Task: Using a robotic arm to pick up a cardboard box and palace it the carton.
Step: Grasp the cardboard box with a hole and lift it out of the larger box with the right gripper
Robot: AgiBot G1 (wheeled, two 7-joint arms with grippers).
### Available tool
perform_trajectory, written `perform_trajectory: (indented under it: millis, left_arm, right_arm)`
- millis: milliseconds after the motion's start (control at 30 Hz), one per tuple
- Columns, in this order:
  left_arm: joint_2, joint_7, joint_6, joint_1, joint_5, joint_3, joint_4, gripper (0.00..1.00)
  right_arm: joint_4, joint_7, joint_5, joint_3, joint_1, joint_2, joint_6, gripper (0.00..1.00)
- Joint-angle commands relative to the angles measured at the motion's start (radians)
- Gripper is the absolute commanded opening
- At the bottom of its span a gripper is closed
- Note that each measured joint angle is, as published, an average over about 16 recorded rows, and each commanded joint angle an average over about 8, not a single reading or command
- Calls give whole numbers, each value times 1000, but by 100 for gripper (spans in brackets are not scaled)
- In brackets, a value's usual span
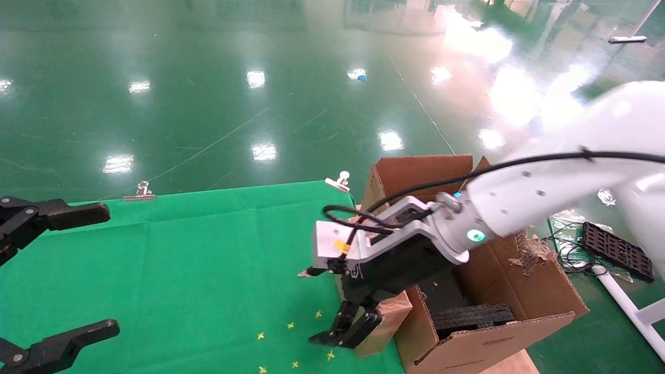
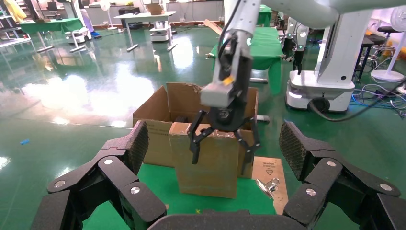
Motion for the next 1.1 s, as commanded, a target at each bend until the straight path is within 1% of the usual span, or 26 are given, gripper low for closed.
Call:
perform_trajectory:
  millis: [33,167,400,500,567,667,800,1100]
  left_arm:
    - [0,0,0,0,0,0,0,100]
    - [0,0,0,0,0,0,0,100]
    - [0,1,0,0,-1,1,0,100]
    - [0,1,-1,0,-1,1,0,100]
    - [-1,1,-1,0,-1,1,0,100]
    - [-1,1,-1,0,-1,2,0,100]
    - [-1,1,-1,0,-1,2,0,100]
    - [-1,1,-1,-1,-2,3,0,100]
  right_arm:
    - [-4,40,-75,-72,62,-31,-11,100]
    - [1,97,-96,-221,210,-51,-17,100]
    - [13,156,-68,-521,483,-79,-19,100]
    - [17,166,-53,-653,572,-100,-15,100]
    - [19,171,-36,-728,615,-114,-11,100]
    - [20,178,-8,-815,656,-128,-1,100]
    - [21,187,12,-884,677,-140,16,100]
    - [20,206,19,-941,672,-157,50,100]
